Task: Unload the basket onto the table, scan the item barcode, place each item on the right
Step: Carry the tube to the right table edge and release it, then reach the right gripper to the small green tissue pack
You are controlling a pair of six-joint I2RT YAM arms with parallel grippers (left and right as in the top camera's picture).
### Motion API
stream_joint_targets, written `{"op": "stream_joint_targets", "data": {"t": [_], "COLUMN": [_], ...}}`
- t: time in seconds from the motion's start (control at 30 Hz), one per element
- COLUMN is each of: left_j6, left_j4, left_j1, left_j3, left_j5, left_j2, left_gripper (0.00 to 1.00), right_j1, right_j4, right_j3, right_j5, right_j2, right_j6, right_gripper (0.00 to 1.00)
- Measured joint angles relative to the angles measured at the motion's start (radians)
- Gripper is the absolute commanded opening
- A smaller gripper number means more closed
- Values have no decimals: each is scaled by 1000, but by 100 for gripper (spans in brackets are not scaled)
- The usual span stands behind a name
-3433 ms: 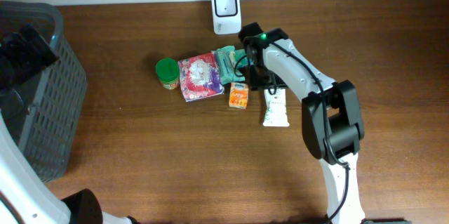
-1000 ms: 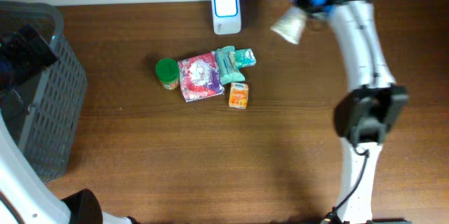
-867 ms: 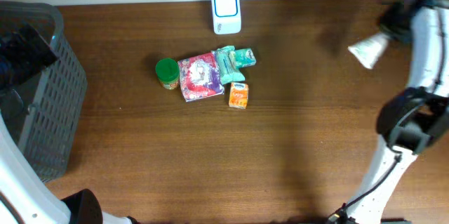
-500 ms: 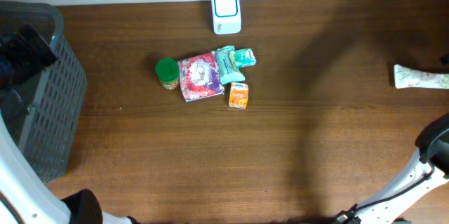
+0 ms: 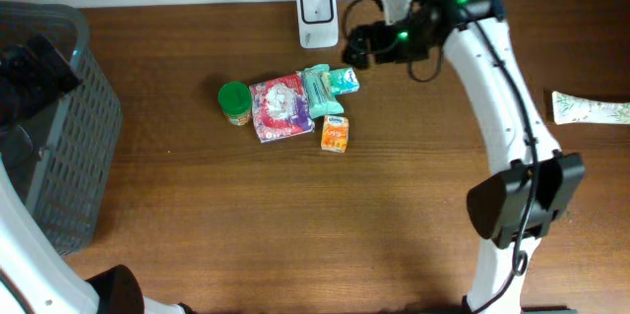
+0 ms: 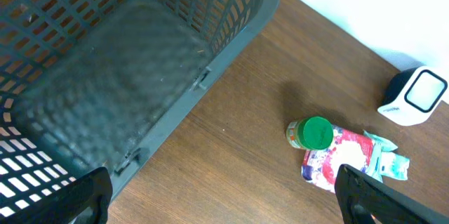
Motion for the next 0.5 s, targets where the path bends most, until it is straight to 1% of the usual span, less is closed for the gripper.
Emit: {"op": "stream_joint_targets", "data": {"t": [0.03,0.1,0.13,0.2,0.23,0.27,0.33,0.4,0.5], "left_j6": [0,0,0,0,0,0,0,0,0], "left_j4": [0,0,0,0,0,0,1,0,0], "left_j1": [0,0,0,0,0,0,0,0,0], "left_j3": [0,0,0,0,0,0,0,0,0], "left_j5": [0,0,0,0,0,0,0,0,0], "left_j2": [0,0,0,0,0,0,0,0,0], "left_gripper": [99,99,99,99,99,99,99,99,99], "right_j1": [16,29,29,29,29,29,29,29,29], "right_j4": [4,15,40,61,71,109,225,317,377], "right_j3": [0,-10,-20,-35,-39,-42,-47,-47,-47], "right_j5": [32,126,138,160,161,152,145,142,138], "right_j2": [1,20,31,107,150,182,227,261,328], "right_j6": [65,278,344,513,586,616,558,434,348], "right_gripper": [99,99,98,71,68,67,67,58,56]}}
